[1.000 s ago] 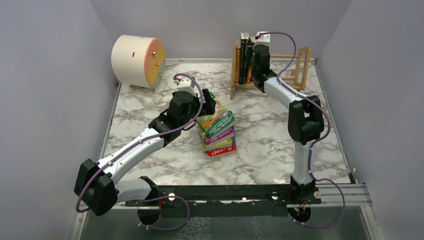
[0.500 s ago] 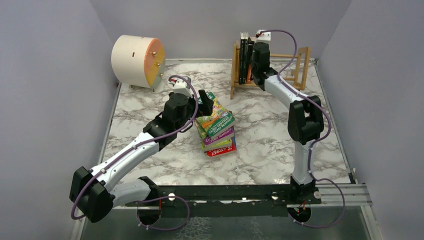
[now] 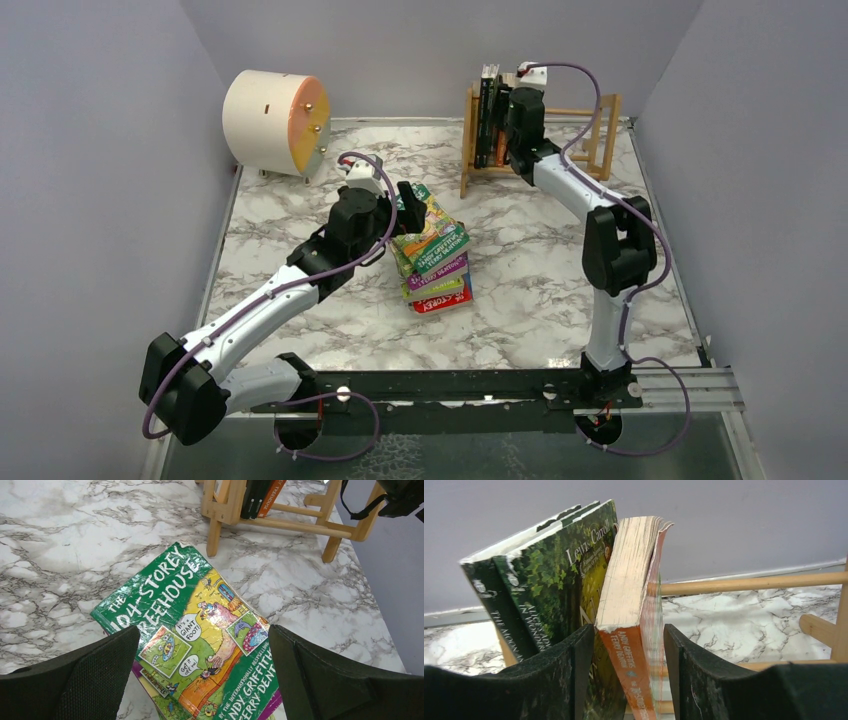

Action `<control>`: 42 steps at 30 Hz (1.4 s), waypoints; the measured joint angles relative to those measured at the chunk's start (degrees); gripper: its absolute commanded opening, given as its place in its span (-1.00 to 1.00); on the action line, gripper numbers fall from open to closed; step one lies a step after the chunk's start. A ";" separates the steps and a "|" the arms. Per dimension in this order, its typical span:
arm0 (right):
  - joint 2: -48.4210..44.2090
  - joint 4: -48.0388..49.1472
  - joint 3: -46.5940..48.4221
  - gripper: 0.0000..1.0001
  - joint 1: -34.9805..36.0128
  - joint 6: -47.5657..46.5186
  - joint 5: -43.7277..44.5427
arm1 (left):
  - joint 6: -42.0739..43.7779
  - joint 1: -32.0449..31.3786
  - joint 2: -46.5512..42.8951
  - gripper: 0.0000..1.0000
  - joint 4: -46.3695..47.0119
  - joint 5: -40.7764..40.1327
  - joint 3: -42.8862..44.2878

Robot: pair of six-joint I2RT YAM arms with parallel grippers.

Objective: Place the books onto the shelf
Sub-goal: Place the book on the shelf.

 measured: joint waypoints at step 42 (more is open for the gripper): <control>-0.52 -10.32 3.08 -0.08 -2.29 3.15 -0.74 | -0.13 0.00 1.20 0.96 0.02 0.00 0.00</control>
